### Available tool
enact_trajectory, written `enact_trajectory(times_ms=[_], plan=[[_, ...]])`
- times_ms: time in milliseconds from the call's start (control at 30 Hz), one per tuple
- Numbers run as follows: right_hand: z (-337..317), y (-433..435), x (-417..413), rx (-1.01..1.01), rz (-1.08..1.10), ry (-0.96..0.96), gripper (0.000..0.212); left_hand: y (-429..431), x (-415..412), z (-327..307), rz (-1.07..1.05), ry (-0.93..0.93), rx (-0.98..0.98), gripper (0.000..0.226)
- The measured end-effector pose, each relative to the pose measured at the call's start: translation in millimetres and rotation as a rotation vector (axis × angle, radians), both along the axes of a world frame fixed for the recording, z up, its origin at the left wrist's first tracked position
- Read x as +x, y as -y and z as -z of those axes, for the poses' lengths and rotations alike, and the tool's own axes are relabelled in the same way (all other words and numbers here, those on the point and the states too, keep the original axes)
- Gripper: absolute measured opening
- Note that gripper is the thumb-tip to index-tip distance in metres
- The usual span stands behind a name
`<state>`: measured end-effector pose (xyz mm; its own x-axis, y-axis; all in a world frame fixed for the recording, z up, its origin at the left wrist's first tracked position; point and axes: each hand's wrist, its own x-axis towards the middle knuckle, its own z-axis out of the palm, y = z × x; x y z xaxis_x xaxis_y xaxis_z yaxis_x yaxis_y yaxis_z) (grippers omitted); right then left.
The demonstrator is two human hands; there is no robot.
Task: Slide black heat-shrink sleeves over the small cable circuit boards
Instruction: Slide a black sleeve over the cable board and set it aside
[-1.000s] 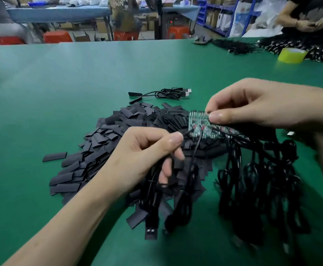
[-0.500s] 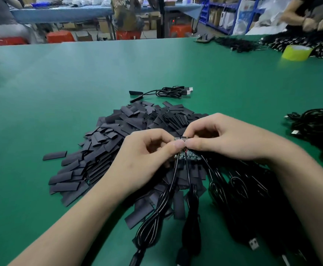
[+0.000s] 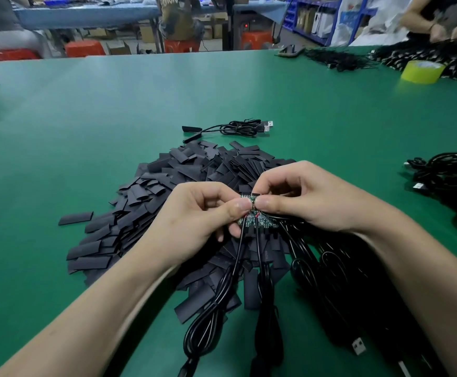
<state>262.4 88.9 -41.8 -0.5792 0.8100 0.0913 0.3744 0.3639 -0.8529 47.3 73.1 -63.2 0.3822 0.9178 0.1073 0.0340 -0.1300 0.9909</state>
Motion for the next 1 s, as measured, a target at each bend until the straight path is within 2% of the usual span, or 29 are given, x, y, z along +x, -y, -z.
enact_trajectory(times_ms=[333,433,567,667,800,867,933,1000], plan=[[2,0,0,-0.032,-0.039,-0.083,0.010,1,-2,-2,0.063,0.072,-0.099,0.011],[0,2,-1,-0.049,-0.047,-0.133,0.011,3,-1,-2,0.095,0.154,-0.134,0.012],[-5,2,5,-0.055,0.017,-0.122,0.012,4,-1,-5,0.065,0.202,-0.144,0.015],[-8,-3,21,-0.003,0.199,0.041,0.015,2,-4,-6,0.003,0.240,-0.111,0.016],[-8,-9,44,0.162,0.509,0.540,0.018,0,-7,-5,-0.069,0.199,0.024,0.014],[-9,-8,42,0.307,0.626,0.633,0.019,0,-7,-5,-0.100,0.199,0.063,0.014],[-11,-6,27,0.420,0.627,0.450,0.030,0,-7,-5,-0.132,0.211,0.080,0.015],[-12,0,3,0.330,0.454,0.179,0.039,-2,-7,-4,-0.177,0.215,0.104,0.014]])
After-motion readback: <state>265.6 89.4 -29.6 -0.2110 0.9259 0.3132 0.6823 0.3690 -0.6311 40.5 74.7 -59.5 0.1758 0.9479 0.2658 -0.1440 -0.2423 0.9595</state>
